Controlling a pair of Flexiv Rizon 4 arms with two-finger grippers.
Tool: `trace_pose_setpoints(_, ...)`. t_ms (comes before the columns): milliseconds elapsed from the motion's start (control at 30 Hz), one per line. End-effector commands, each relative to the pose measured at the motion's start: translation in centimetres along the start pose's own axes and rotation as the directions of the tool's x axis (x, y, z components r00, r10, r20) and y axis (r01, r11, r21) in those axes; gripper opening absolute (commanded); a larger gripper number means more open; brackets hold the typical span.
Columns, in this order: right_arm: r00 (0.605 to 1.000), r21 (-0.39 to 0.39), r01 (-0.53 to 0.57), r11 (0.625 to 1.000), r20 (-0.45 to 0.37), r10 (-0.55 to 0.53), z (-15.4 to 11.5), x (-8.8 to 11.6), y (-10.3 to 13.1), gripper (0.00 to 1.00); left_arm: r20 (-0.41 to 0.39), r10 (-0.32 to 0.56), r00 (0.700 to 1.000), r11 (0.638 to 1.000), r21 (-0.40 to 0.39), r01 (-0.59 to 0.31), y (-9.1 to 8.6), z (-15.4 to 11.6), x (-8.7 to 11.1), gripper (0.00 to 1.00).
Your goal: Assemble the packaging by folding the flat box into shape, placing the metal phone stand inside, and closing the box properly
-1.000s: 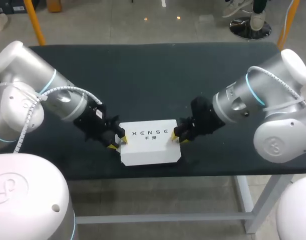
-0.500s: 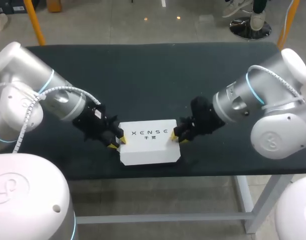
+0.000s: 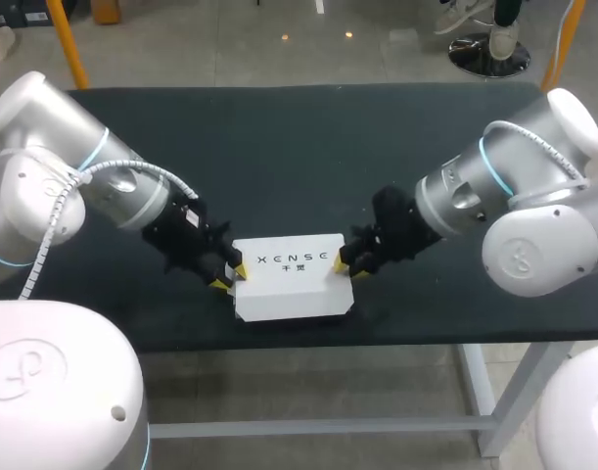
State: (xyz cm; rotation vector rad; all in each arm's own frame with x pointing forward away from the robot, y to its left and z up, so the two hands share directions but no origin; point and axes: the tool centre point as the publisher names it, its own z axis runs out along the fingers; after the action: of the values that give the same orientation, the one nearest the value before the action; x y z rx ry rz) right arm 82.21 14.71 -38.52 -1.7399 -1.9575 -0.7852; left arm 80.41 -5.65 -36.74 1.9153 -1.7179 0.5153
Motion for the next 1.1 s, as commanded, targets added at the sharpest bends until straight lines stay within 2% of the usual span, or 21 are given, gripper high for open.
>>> trace_pose_setpoints(33,1.0,0.082,0.001,0.997,-0.016,0.0,-0.4,0.0,0.5,0.39,0.009,-0.003,1.0,1.0,-0.014,0.003,-0.4,0.0,0.6,0.4)
trace_pose_setpoints(1100,0.999,0.174,-0.008,0.985,-0.031,0.014,-1.4,1.7,1.5,0.4,0.029,-0.043,0.999,0.993,-0.108,0.046,-1.1,-1.6,1.8,0.38)
